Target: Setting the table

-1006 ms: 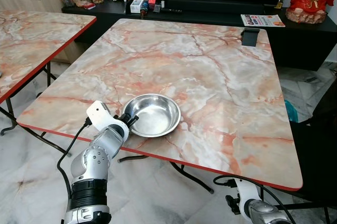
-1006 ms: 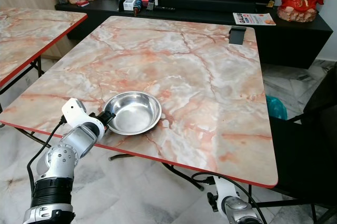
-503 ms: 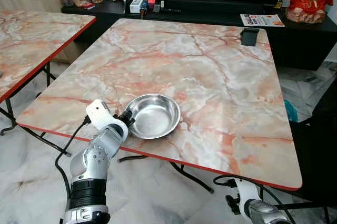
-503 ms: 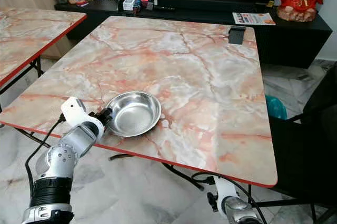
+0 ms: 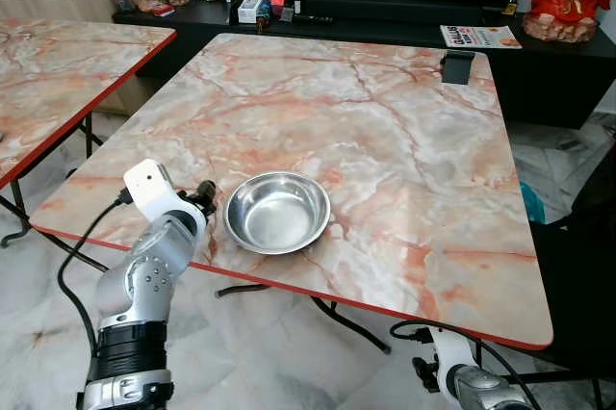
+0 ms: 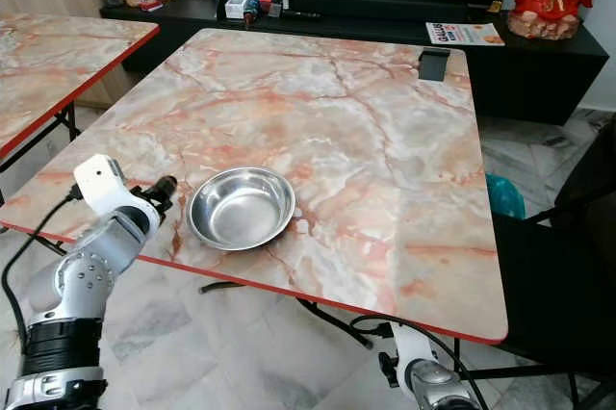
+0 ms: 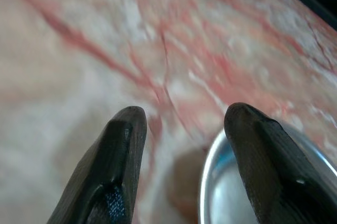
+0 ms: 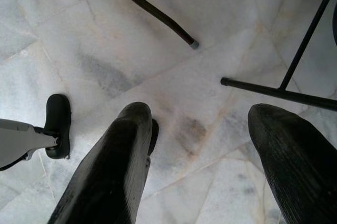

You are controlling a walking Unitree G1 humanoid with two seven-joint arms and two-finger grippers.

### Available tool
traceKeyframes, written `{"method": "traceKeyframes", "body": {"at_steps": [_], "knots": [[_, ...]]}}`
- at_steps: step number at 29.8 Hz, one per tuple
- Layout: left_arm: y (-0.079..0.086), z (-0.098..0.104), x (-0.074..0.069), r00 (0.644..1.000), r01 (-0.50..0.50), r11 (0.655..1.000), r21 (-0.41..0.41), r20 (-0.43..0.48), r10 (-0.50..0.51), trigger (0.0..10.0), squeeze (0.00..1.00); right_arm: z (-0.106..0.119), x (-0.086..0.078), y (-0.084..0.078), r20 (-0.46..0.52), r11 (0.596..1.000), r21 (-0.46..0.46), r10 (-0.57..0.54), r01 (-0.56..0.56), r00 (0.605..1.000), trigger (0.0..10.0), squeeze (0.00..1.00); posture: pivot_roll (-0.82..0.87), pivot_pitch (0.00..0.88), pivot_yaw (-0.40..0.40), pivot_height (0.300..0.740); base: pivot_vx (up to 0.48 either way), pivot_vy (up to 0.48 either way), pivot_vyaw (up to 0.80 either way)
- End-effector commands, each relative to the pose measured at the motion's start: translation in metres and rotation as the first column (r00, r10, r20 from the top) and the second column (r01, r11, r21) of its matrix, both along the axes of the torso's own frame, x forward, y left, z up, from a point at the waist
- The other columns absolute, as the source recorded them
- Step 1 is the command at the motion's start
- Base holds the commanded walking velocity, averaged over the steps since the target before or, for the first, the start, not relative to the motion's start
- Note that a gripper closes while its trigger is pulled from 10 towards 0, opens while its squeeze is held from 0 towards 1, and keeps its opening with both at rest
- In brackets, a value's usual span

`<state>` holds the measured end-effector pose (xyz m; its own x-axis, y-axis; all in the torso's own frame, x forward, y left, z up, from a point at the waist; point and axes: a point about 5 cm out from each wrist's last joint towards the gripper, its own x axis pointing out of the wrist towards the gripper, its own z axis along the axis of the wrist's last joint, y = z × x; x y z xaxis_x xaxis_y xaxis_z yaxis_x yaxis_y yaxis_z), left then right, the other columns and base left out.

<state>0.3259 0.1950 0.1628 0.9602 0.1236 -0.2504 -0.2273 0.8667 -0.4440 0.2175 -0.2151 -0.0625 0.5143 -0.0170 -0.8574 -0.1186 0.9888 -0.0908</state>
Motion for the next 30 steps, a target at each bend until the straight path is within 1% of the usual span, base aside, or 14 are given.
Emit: {"method": "traceKeyframes", "body": {"at_steps": [1, 2, 7, 8, 9, 14, 15, 16, 18, 20, 22, 24, 28, 30], "knots": [[0.014, 0.021, 0.0, 0.994, -0.059, 0.994, 0.093, 0.092, 0.05, 10.0, 0.0, 0.002, 0.003, 0.0, 0.012, 1.0, -0.002, 0.007, -0.007, 1.0, 10.0, 0.0, 0.01, 0.037, 0.017, 0.74, 0.0, 0.0, 0.0], [0.027, 0.031, -0.002, 0.985, -0.13, 0.974, 0.187, 0.141, 0.104, 10.0, 0.0, 0.002, 0.003, 0.0, 0.012, 1.0, -0.002, 0.008, -0.008, 1.0, 10.0, 0.0, 0.02, 0.037, 0.016, 0.74, 0.0, 0.0, 0.0], [0.057, 0.041, -0.009, 0.957, -0.273, 0.889, 0.366, 0.194, 0.214, 10.0, 0.0, 0.002, 0.003, 0.0, 0.012, 1.0, -0.001, 0.009, -0.009, 1.0, 10.0, 0.0, 0.02, 0.037, 0.016, 0.74, 0.0, 0.0, 0.0], [0.069, 0.041, -0.014, 0.948, -0.313, 0.839, 0.444, 0.193, 0.251, 10.0, 0.0, 0.002, 0.003, 0.0, 0.013, 1.0, -0.001, 0.007, -0.007, 1.0, 10.0, 0.0, 0.01, 0.034, 0.017, 0.74, 0.0, 0.0, 0.0], [0.069, 0.041, -0.014, 0.948, -0.313, 0.839, 0.444, 0.193, 0.251, 10.0, 0.0, 0.002, 0.003, 0.0, 0.013, 1.0, -0.001, 0.007, -0.007, 1.0, 10.0, 0.0, 0.01, 0.034, 0.017, 0.74, 0.0, 0.0, 0.0], [0.097, 0.031, -0.029, 0.93, -0.35, 0.683, 0.642, 0.147, 0.338, 10.0, 0.0, 0.002, 0.003, 0.0, 0.013, 1.0, 0.001, 0.006, -0.006, 1.0, 10.0, 0.0, 0.02, 0.035, 0.016, 0.74, 0.0, 0.0, 0.0], [0.097, 0.031, -0.029, 0.93, -0.35, 0.683, 0.642, 0.147, 0.338, 10.0, 0.0, 0.002, 0.003, 0.0, 0.013, 1.0, 0.001, 0.006, -0.006, 1.0, 10.0, 0.0, 0.02, 0.035, 0.016, 0.74, 0.0, 0.0, 0.0], [0.114, 0.025, -0.038, 0.904, -0.372, 0.608, 0.701, 0.126, 0.408, 10.0, 0.0, 0.002, 0.003, 0.001, 0.013, 1.0, 0.002, 0.007, -0.007, 1.0, 10.0, 0.0, 0.02, 0.035, 0.016, 0.74, 0.0, 0.0, 0.0], [0.123, 0.023, -0.044, 0.888, -0.378, 0.558, 0.739, 0.118, 0.445, 10.0, 0.0, 0.002, 0.003, 0.001, 0.013, 1.0, 0.002, 0.007, -0.007, 1.0, 10.0, 0.0, 0.02, 0.037, 0.015, 0.74, 0.0, 0.0, 0.0], [0.138, 0.017, -0.054, 0.863, -0.353, 0.468, 0.81, 0.088, 0.498, 10.0, 0.0, 0.002, 0.003, 0.001, 0.014, 1.0, 0.003, 0.006, -0.006, 1.0, 10.0, 0.0, 0.02, 0.037, 0.015, 0.74, 0.0, 0.0, 0.0], [0.14, 0.016, -0.055, 0.86, -0.344, 0.454, 0.822, 0.081, 0.504, 10.0, 0.0, 0.002, 0.003, 0.001, 0.014, 1.0, 0.003, 0.006, -0.006, 1.0, 10.0, 0.0, 0.02, 0.037, 0.015, 0.74, 0.0, 0.0, 0.0], [0.148, 0.004, -0.065, 0.84, -0.292, 0.399, 0.869, 0.034, 0.541, 10.0, 0.0, 0.002, 0.003, 0.001, 0.013, 1.0, 0.003, 0.007, -0.007, 1.0, 10.0, 0.0, 0.02, 0.037, 0.017, 0.74, 0.0, 0.0, 0.0], [0.152, -0.005, -0.069, 0.835, -0.245, 0.383, 0.891, -0.006, 0.55, 10.0, 0.0, 0.002, 0.003, 0.001, 0.012, 1.0, 0.003, 0.006, -0.007, 1.0, 10.0, 0.0, 0.02, 0.037, 0.017, 0.74, 0.0, 0.0, 0.0], [0.149, -0.038, -0.075, 0.842, -0.118, 0.455, 0.882, -0.154, 0.517, 10.0, 0.0, 0.001, 0.003, 0.001, 0.012, 1.0, 0.004, 0.006, -0.006, 1.0, 10.0, 0.0, 0.02, 0.038, 0.018, 0.74, 0.0, 0.0, 0.0]]}}
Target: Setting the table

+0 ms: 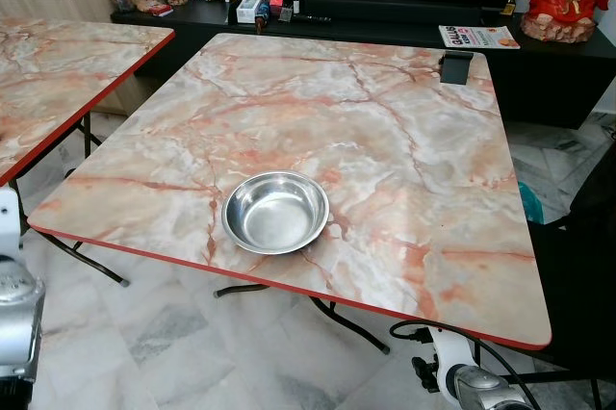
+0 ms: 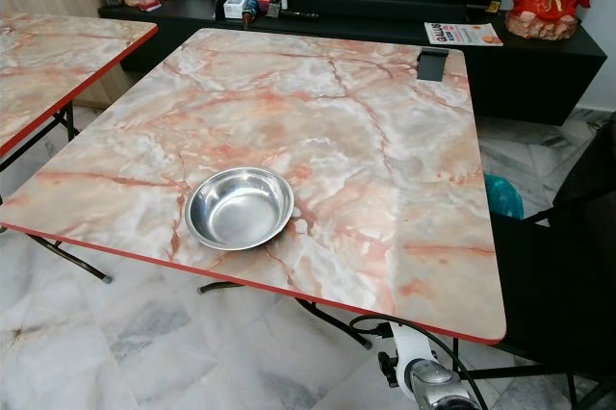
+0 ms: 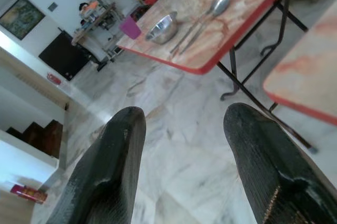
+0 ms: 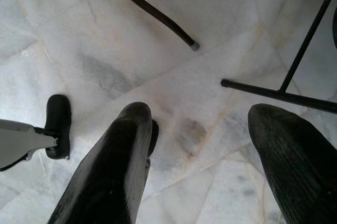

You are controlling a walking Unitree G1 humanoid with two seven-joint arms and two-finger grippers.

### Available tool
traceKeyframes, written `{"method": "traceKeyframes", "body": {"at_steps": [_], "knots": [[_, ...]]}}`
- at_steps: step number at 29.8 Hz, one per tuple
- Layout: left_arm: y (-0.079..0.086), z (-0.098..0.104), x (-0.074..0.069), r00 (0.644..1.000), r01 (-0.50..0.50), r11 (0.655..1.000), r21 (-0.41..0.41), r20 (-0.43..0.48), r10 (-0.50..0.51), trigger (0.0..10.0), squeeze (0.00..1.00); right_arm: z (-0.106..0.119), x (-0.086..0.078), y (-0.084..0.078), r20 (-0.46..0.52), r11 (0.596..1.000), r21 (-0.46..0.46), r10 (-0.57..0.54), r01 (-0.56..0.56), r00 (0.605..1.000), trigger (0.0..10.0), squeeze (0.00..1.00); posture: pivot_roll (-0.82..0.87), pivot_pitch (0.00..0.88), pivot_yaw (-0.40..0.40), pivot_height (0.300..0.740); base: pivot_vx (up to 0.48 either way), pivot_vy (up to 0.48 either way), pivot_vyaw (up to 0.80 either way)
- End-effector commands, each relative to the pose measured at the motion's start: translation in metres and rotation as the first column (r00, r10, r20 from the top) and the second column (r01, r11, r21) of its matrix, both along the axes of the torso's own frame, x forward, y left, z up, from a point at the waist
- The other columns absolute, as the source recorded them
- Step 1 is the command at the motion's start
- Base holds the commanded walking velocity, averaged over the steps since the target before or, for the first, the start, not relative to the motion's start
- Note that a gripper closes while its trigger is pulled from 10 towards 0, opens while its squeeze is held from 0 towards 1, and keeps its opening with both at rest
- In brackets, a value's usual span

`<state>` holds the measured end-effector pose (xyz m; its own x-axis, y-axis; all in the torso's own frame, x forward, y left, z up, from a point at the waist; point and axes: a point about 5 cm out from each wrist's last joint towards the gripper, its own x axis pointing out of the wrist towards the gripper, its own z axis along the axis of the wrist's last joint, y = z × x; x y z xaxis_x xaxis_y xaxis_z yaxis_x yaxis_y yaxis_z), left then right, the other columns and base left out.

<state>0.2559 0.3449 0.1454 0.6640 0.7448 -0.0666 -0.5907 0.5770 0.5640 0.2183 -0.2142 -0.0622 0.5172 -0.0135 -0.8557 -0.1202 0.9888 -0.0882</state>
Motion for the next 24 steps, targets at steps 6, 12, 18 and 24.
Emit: {"method": "traceKeyframes", "body": {"at_steps": [6, 12, 18, 24], "knots": [[-0.011, -0.073, -0.018, 0.965, 0.019, 0.988, -0.155, -0.255, -0.058, 10.0, 0.0, 0.001, 0.001, 0.0, 0.008, 1.0, 0.002, 0.002, -0.002, 1.0, 10.0, 0.0, 0.02, 0.039, 0.021, 0.74, 0.0, 0.0, 0.0], [-0.032, -0.115, -0.024, 0.91, 0.066, 0.958, -0.277, -0.378, -0.172, 10.0, 0.0, 0.001, 0.001, 0.0, 0.008, 1.0, 0.003, 0.001, -0.001, 1.0, 10.0, 0.0, 0.02, 0.039, 0.021, 0.74, 0.0, 0.0, 0.0], [-0.048, -0.13, -0.018, 0.883, 0.127, 0.93, -0.346, -0.386, -0.265, 10.0, 0.0, 0.001, 0.001, 0.001, 0.008, 1.0, 0.004, 0.003, -0.003, 1.0, 10.0, 0.0, 0.02, 0.035, 0.023, 0.74, 0.0, 0.0, 0.0], [-0.087, -0.15, 0.001, 0.85, 0.256, 0.839, -0.481, -0.301, -0.432, 10.0, 0.0, 0.001, 0.002, 0.001, 0.013, 1.0, 0.005, 0.0, 0.0, 1.0, 10.0, 0.0, 0.01, 0.027, 0.022, 0.74, 0.0, 0.0, 0.0]]}}
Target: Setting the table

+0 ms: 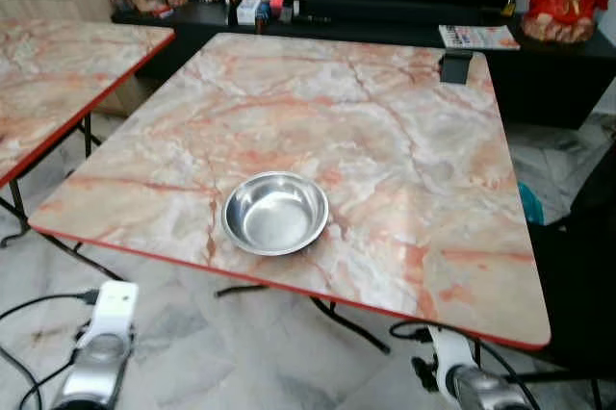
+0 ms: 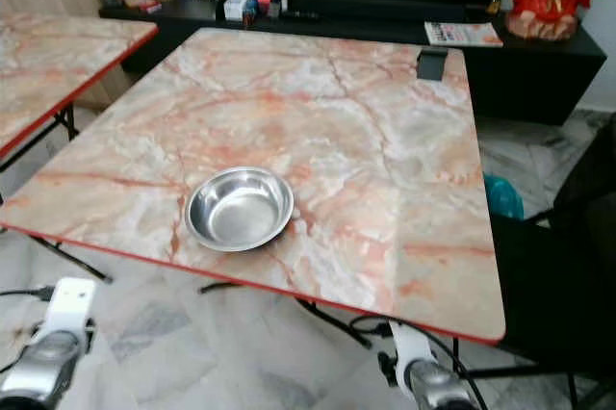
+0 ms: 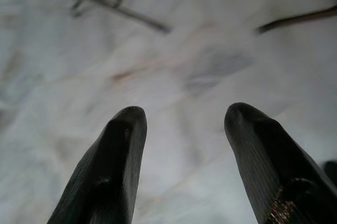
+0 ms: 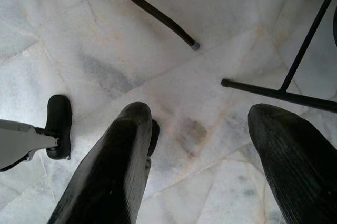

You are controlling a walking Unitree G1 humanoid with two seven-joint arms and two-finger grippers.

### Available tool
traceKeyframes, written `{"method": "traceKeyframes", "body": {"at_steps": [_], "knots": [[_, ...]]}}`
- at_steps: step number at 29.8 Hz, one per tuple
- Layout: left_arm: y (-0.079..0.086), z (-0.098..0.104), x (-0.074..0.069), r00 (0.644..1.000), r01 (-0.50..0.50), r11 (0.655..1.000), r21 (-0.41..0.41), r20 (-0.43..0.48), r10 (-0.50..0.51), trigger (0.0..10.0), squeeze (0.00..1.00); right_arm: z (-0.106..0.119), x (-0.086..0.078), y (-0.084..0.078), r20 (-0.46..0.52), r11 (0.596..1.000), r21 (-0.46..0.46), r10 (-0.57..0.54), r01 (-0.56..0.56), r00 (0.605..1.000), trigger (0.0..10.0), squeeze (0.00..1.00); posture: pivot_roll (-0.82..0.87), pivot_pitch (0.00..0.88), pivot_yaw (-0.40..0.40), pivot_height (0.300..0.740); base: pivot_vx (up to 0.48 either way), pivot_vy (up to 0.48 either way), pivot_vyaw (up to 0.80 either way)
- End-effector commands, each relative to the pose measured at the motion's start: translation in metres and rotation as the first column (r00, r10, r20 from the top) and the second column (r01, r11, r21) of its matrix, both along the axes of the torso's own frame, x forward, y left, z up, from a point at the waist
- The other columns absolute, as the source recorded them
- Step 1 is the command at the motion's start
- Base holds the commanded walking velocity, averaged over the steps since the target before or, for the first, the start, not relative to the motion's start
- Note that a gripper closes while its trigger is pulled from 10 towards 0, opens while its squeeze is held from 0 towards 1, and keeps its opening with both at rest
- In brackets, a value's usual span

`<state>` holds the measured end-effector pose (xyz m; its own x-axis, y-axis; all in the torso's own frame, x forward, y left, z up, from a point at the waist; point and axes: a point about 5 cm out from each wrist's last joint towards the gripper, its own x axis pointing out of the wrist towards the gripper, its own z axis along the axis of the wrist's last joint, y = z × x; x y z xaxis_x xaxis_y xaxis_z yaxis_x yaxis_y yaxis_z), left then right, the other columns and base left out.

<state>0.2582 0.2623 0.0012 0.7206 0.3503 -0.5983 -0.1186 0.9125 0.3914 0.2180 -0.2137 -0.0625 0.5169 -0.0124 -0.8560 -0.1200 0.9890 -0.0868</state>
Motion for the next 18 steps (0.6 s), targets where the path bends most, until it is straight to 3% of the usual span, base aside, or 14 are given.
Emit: {"method": "traceKeyframes", "body": {"at_steps": [1, 11, 18], "knots": [[-0.012, -0.009, 0.001, 1.0, 0.029, 0.996, -0.085, 0.015, -0.028, 10.0, 0.0, 0.002, 0.003, 0.001, 0.015, 1.0, 0.004, -0.001, 0.001, 1.0, 10.0, 0.0, 0.01, 0.026, 0.021, 0.74, 0.0, 0.0, 0.0], [-0.031, -0.026, 0.0, 0.999, 0.016, 0.967, -0.253, 0.04, -0.006, 10.0, 0.0, 0.002, 0.004, 0.0, 0.022, 1.0, 0.006, -0.006, 0.006, 1.0, 10.0, 0.0, 0.0, 0.019, 0.018, 0.74, 0.0, 0.0, 0.0], [-0.044, -0.038, -0.009, 0.999, 0.043, 0.958, -0.282, 0.022, -0.038, 10.0, 0.0, 0.002, 0.004, 0.0, 0.024, 1.0, 0.006, -0.007, 0.007, 1.0, 10.0, 0.0, 0.0, 0.019, 0.016, 0.74, 0.0, 0.0, 0.0]]}}
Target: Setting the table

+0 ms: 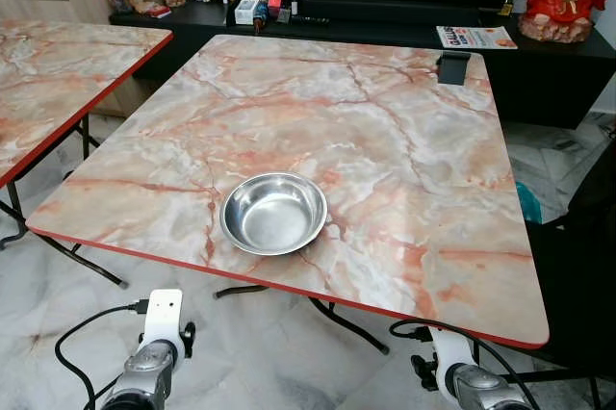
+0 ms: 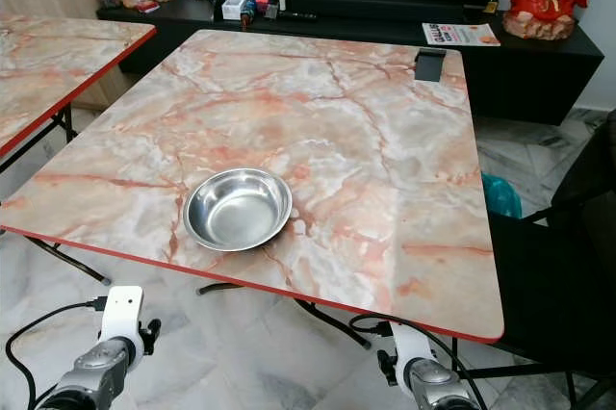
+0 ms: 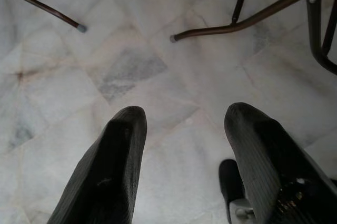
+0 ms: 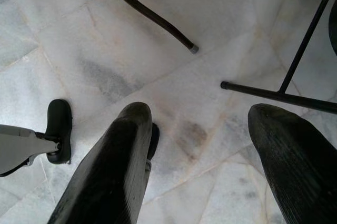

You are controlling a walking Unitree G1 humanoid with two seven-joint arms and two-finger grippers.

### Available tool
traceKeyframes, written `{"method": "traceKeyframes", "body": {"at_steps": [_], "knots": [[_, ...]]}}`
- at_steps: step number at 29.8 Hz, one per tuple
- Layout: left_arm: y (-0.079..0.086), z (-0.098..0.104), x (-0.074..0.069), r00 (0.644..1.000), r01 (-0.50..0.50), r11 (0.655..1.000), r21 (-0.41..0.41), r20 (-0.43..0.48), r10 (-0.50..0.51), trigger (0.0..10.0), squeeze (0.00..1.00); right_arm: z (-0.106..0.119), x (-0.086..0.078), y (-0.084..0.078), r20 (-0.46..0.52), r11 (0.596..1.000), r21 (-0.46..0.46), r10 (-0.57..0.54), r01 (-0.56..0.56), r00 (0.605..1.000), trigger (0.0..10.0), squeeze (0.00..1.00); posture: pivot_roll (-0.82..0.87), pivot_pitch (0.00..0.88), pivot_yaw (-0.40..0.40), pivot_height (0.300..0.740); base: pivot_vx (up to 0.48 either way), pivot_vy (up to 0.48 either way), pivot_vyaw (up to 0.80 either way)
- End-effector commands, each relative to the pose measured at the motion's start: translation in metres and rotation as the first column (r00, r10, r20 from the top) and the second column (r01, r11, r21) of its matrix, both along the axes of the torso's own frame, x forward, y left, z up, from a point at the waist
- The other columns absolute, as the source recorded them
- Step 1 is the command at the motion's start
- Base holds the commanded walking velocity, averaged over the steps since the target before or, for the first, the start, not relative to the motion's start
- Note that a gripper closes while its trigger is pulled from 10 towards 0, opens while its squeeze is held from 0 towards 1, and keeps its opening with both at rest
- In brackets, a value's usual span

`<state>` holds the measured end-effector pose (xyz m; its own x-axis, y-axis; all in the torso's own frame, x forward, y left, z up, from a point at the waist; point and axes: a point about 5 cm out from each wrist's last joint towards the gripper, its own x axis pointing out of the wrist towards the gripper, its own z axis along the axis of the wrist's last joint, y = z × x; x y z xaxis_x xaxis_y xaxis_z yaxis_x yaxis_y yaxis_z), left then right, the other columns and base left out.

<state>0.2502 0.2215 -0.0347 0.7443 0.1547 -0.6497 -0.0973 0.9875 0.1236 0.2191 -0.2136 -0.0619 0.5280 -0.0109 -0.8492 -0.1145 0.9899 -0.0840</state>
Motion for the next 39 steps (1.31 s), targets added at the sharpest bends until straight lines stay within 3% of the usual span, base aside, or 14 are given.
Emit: {"method": "traceKeyframes", "body": {"at_steps": [1, 7, 20, 25, 39], "knots": [[-0.005, -0.004, -0.002, 1.0, 0.013, 1.0, -0.015, -0.012, -0.013, 10.0, 0.0, 0.002, 0.003, 0.0, 0.011, 1.0, 0.002, -0.003, 0.003, 1.0, 10.0, 0.0, 0.0, 0.019, 0.016, 0.74, 0.0, 0.0, 0.0], [-0.015, -0.013, -0.011, 0.998, 0.043, 0.999, -0.032, -0.036, -0.044, 10.0, 0.0, 0.002, 0.003, 0.0, 0.011, 1.0, 0.002, -0.002, 0.002, 1.0, 10.0, 0.0, 0.0, 0.02, 0.012, 0.74, 0.0, 0.0, 0.0], [-0.023, -0.013, -0.011, 0.999, 0.049, 0.998, -0.043, -0.001, -0.049, 10.0, 0.0, 0.002, 0.003, 0.0, 0.025, 1.0, 0.017, -0.017, 0.017, 1.0, 10.0, 0.0, 0.0, 0.018, 0.013, 0.74, 0.0, 0.0, 0.0], [-0.028, -0.02, -0.019, 0.995, 0.08, 0.996, -0.034, -0.06, -0.082, 10.0, 0.0, 0.002, 0.003, 0.0, 0.03, 1.0, 0.019, -0.018, 0.018, 0.999, 10.0, 0.0, -0.01, 0.013, 0.02, 0.74, 0.0, 0.0, 0.0], [-0.017, -0.028, -0.033, 0.991, 0.057, 0.998, -0.036, -0.121, -0.061, 10.0, 0.0, 0.002, 0.003, 0.001, 0.034, 0.999, 0.023, -0.033, 0.032, 0.999, 10.0, 0.0, -0.02, 0.0, 0.029, 0.74, 0.0, 0.019, 0.0]]}}
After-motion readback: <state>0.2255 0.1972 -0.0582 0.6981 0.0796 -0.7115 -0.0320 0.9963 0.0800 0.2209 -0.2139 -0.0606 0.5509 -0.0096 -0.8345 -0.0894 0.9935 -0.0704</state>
